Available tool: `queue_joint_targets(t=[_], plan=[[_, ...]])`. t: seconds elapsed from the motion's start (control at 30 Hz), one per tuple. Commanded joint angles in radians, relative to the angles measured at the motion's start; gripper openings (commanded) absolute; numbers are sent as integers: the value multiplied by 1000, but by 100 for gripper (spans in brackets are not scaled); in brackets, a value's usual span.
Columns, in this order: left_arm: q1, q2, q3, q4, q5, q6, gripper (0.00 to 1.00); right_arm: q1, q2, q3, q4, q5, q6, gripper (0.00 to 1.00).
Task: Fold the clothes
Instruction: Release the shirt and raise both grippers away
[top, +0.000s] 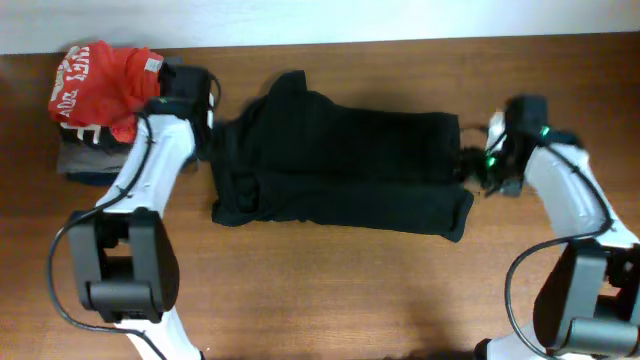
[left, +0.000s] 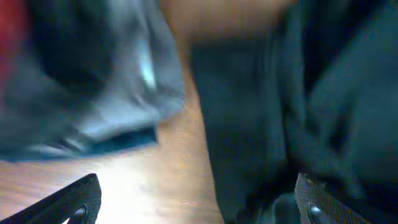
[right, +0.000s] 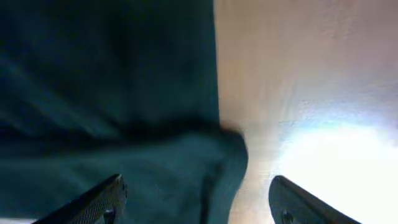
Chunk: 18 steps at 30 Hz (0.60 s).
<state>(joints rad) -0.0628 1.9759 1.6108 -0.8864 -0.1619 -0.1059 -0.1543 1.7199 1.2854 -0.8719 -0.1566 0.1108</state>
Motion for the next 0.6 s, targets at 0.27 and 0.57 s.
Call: queue_joint_targets(t=[0.27,0.57], plan=[[-25,23,547,0,255,217,99,4,-8,495,-148,-1,-108,77],[-71,344,887,-4,257,235,99,12,-8,515,-209,-54,-129,77]])
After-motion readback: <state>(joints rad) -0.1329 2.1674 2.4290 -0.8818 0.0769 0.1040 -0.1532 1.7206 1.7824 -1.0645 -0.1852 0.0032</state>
